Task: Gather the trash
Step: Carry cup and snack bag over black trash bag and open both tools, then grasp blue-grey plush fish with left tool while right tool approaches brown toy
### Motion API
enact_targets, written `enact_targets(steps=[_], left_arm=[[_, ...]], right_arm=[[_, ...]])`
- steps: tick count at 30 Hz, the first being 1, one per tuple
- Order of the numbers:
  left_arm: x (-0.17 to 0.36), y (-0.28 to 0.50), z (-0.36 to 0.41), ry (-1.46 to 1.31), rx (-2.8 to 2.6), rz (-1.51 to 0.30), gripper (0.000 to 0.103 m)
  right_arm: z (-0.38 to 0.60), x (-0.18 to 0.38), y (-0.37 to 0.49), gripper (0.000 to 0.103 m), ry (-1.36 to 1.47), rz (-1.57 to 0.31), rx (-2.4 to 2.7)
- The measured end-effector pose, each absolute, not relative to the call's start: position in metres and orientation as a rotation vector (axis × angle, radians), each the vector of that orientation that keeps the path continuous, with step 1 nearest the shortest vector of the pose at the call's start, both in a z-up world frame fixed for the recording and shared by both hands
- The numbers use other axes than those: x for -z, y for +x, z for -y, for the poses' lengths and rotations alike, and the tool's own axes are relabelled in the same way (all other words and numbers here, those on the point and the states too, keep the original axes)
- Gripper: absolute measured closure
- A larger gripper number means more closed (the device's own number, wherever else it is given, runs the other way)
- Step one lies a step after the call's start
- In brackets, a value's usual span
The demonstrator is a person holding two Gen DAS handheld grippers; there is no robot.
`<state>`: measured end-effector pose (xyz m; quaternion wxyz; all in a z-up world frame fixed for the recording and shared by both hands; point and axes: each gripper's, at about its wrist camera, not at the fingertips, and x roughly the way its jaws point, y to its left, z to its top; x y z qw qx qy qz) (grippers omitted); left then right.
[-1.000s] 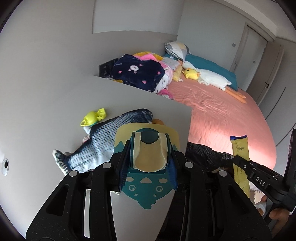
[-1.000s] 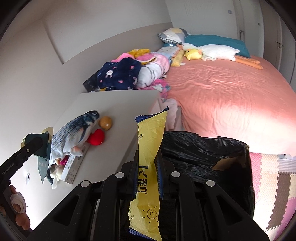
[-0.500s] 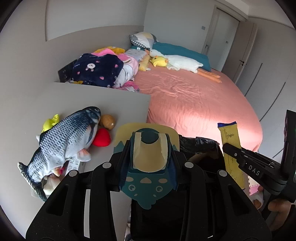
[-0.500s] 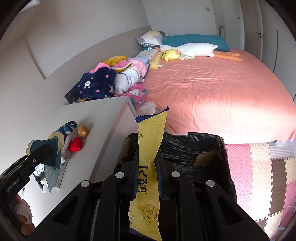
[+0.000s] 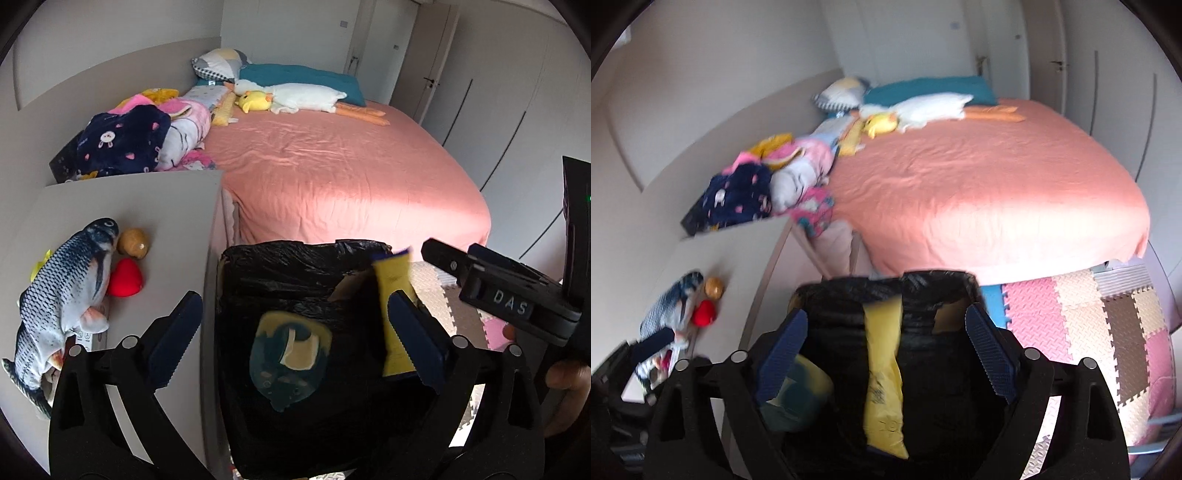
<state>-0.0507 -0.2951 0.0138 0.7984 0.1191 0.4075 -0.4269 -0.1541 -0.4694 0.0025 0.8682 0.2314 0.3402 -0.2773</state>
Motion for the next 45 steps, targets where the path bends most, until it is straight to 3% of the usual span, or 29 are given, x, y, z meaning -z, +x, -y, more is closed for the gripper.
enact_targets(steps=[16,45], left_arm=[[-0.010,-0.044,0.285,0.270,0.864,-0.885,0.006],[-0.004,0.020,0.192,0.200,0.497,-0.849,0.006]], right_arm=[[0.471,0.000,-0.149,0.016,0.493,-0.720,0.571],[0.408,0.017,-0.060,0.016,0.415,-0.814,0.329]])
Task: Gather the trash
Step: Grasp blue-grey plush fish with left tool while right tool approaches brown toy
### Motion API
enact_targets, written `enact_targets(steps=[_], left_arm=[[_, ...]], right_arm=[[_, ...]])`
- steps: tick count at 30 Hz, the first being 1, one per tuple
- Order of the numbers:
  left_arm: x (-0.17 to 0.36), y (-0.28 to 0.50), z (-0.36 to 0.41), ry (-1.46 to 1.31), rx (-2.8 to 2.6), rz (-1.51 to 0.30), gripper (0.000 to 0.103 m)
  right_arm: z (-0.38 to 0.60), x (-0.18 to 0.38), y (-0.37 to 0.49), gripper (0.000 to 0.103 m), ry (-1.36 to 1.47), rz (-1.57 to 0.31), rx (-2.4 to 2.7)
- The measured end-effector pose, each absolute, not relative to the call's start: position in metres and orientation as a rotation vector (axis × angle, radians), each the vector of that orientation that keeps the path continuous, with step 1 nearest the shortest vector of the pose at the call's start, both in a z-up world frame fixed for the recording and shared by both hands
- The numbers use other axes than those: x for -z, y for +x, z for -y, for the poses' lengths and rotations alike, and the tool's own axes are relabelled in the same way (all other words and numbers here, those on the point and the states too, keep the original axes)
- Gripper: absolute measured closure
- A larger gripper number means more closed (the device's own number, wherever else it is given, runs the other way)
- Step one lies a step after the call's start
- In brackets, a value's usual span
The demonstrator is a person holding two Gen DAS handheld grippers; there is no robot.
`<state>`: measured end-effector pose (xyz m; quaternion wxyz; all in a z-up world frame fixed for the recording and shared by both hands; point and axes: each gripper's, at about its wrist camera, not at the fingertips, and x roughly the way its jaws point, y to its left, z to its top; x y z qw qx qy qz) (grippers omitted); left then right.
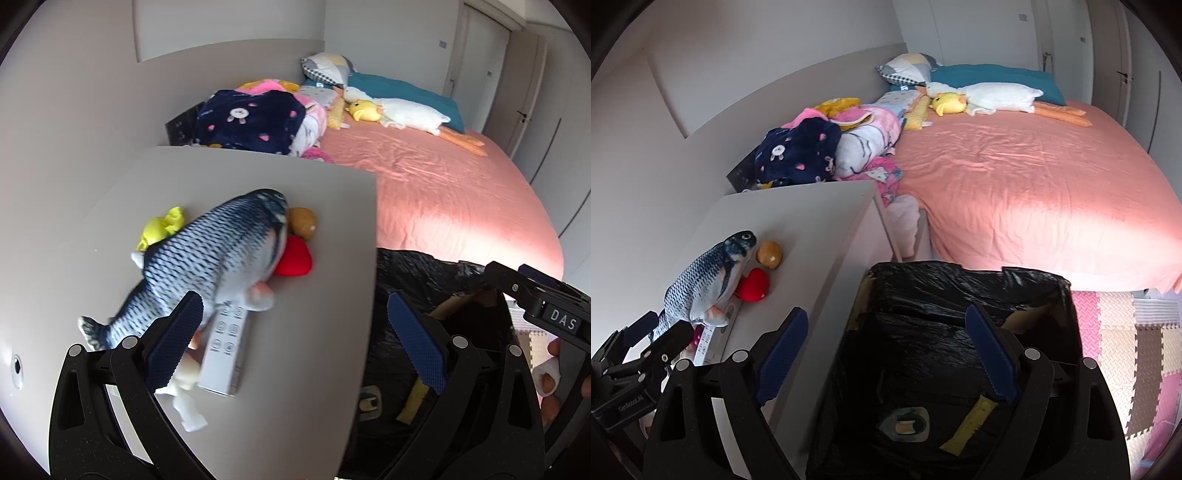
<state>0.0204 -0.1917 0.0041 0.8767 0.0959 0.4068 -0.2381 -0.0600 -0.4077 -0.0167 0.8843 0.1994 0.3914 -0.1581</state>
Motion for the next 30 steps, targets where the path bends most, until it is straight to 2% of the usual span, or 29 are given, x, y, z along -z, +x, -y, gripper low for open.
enact_targets(steps=[22,24,26,30], left_arm=[[0.033,0.106,0.173,0.297,0.375,-0.892,0.006],[0.037,0.110,0.172,0.294,0.382,-0.907,0.010],[0.040,0.114,0.171,0.285,0.379,-0.922,0.019],[0.043,0.121,0.165,0.236,0.381,-0.946,0.027]], right_arm=[[0.371,0.040,0.017,0.016,0.370,-0.903,0.213],[0.369,0.041,0.024,0.016,0.364,-0.907,0.203],[0.365,0.043,0.031,0.016,0.357,-0.912,0.189],[0.360,0.045,0.043,0.016,0.350,-0.917,0.167]])
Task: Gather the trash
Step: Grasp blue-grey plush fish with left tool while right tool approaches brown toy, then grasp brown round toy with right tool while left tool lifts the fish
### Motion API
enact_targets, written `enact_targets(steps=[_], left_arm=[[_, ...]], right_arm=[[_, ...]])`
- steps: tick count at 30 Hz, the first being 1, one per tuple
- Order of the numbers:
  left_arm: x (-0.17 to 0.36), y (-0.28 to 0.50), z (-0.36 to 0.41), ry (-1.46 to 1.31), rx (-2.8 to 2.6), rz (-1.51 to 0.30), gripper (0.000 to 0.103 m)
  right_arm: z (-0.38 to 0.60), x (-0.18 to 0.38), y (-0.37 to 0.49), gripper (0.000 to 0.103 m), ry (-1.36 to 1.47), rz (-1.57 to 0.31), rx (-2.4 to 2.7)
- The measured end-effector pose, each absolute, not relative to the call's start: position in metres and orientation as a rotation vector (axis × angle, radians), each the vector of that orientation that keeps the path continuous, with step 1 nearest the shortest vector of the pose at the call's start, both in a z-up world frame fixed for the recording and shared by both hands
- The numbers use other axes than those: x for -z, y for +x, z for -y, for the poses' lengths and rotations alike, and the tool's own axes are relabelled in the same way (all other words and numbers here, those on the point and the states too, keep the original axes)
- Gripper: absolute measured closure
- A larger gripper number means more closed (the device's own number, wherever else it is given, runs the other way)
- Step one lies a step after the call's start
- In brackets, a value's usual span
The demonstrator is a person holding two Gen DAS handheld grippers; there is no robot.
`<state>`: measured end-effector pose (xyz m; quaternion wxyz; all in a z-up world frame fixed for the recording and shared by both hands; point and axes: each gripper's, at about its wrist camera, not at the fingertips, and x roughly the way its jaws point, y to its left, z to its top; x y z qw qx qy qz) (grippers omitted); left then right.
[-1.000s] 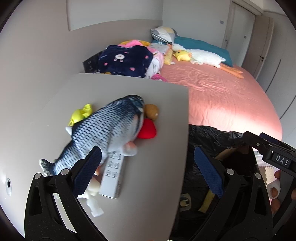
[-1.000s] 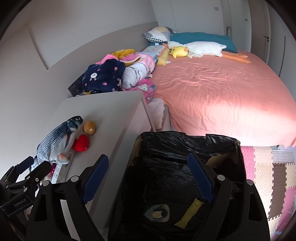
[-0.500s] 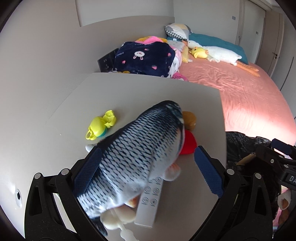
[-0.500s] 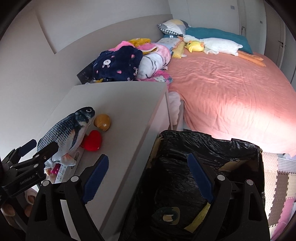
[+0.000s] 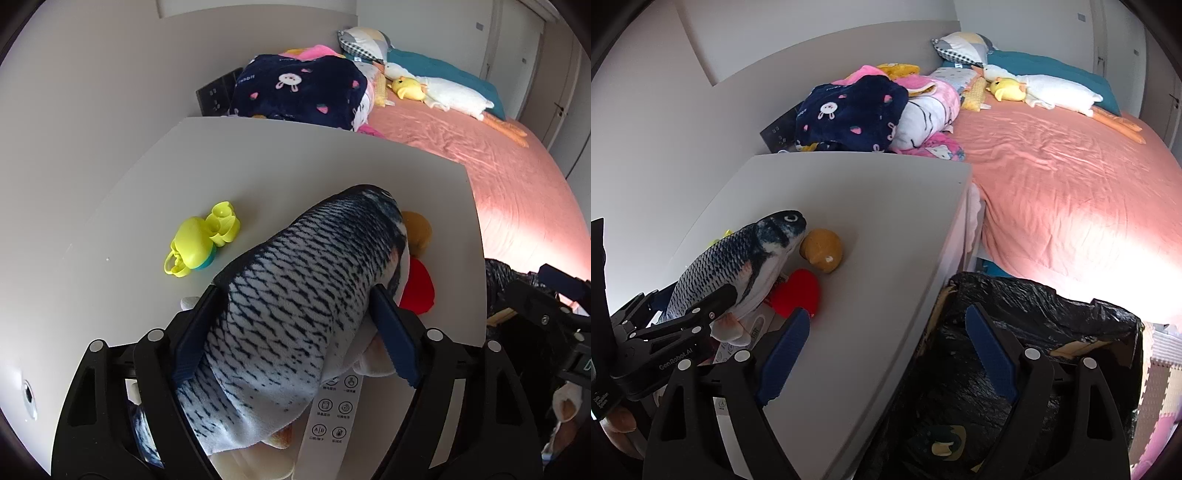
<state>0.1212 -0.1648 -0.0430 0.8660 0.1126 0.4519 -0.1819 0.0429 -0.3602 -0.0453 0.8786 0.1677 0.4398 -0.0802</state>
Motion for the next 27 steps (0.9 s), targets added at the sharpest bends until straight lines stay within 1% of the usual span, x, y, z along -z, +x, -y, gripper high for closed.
enact_targets(steps=[3,5,6,8,11,14,18,27], left_arm=[[0.043,0.122,0.161,0.210,0.380,-0.945,0.037],[0.040,0.122,0.158,0.191,0.381,-0.935,0.048],[0.039,0.121,0.157,0.182,0.384,-0.929,0.051],[0.036,0.120,0.153,0.154,0.393,-0.921,0.060],[0.029,0.119,0.145,0.110,0.400,-0.892,0.069],[0.014,0.116,0.135,0.074,0.399,-0.839,0.073],[-0.005,0.114,0.123,0.051,0.378,-0.776,0.075],[-0.023,0.119,0.104,0.027,0.328,-0.752,0.076]], right_arm=[[0.357,0.048,0.051,0.016,0.340,-0.922,0.155],[0.354,0.050,0.057,0.016,0.329,-0.923,0.150],[0.353,0.050,0.061,0.016,0.324,-0.924,0.145],[0.351,0.052,0.067,0.016,0.318,-0.926,0.137],[0.348,0.054,0.075,0.017,0.309,-0.927,0.120],[0.344,0.056,0.084,0.020,0.300,-0.928,0.102],[0.339,0.058,0.099,0.022,0.281,-0.928,0.089],[0.329,0.070,0.131,0.042,0.237,-0.956,0.068]])
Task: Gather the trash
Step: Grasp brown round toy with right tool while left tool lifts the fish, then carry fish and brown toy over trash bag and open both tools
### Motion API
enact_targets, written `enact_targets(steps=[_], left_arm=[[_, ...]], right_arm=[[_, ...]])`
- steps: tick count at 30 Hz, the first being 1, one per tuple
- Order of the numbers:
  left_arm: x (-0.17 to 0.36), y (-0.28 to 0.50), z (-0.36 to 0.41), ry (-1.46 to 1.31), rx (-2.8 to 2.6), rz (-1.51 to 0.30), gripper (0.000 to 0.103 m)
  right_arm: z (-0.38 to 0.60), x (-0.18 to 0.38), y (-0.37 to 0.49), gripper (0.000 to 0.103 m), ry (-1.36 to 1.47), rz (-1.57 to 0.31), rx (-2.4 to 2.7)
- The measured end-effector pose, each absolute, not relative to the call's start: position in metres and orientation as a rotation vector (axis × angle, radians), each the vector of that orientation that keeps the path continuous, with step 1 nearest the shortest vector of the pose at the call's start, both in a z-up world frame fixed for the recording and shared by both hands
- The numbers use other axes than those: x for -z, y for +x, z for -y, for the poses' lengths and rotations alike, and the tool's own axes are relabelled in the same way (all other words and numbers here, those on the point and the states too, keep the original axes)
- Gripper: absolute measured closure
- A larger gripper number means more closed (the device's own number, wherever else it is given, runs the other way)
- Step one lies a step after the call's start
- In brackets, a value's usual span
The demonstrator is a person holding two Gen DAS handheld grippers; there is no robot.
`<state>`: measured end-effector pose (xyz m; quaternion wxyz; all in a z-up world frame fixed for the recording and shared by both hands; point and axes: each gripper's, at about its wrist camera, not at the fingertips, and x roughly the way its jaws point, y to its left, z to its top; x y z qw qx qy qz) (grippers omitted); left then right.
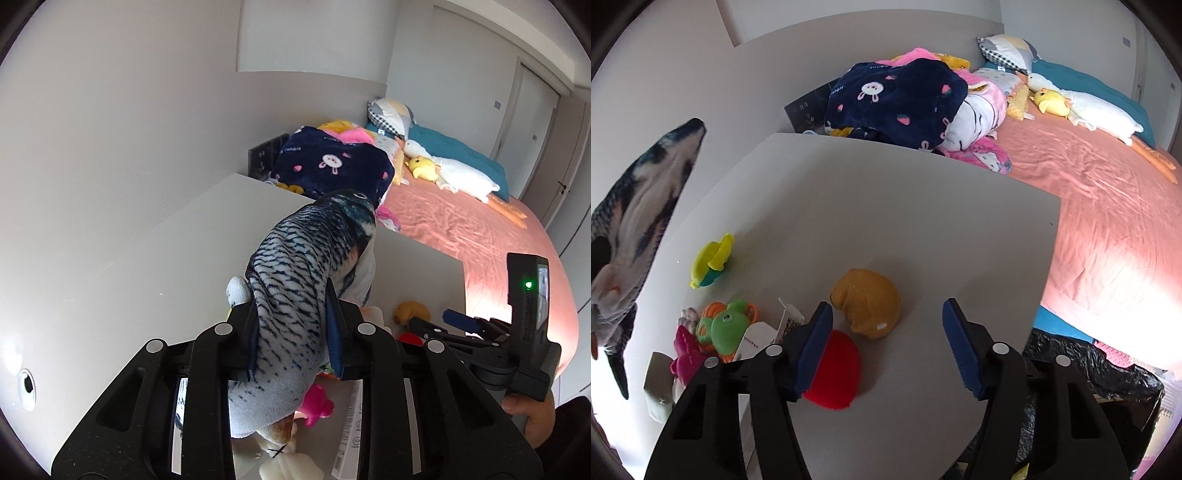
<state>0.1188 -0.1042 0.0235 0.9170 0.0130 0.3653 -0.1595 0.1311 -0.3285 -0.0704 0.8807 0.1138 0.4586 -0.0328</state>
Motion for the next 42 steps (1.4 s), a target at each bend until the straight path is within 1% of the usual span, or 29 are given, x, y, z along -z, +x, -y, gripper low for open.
enact_targets(steps=[3,5,6,7,18,34,42], left_arm=[[-0.025,0.120,0.101,0.028,0.327,-0.753,0.076],[-0.026,0.119,0.099,0.024,0.326,-0.754,0.076],[-0.026,0.119,0.099,0.023,0.329,-0.753,0.076],[-0.027,0.119,0.098,0.024,0.330,-0.752,0.076],[-0.035,0.111,0.100,0.022,0.346,-0.748,0.075],[-0.055,0.072,0.137,0.062,0.462,-0.715,0.074],[-0.061,0.051,0.161,0.089,0.537,-0.709,0.073]], right_arm=[[0.326,0.074,0.140,0.047,0.219,-0.963,0.072],[0.326,0.077,0.144,0.054,0.213,-0.975,0.075],[0.326,0.079,0.146,0.063,0.213,-0.983,0.073],[0.327,0.081,0.148,0.068,0.219,-0.995,0.065],[0.343,0.065,0.132,0.069,0.277,-0.956,0.066],[0.363,0.015,0.057,0.069,0.301,-0.857,0.070],[0.375,0.001,0.022,0.069,0.311,-0.820,0.092]])
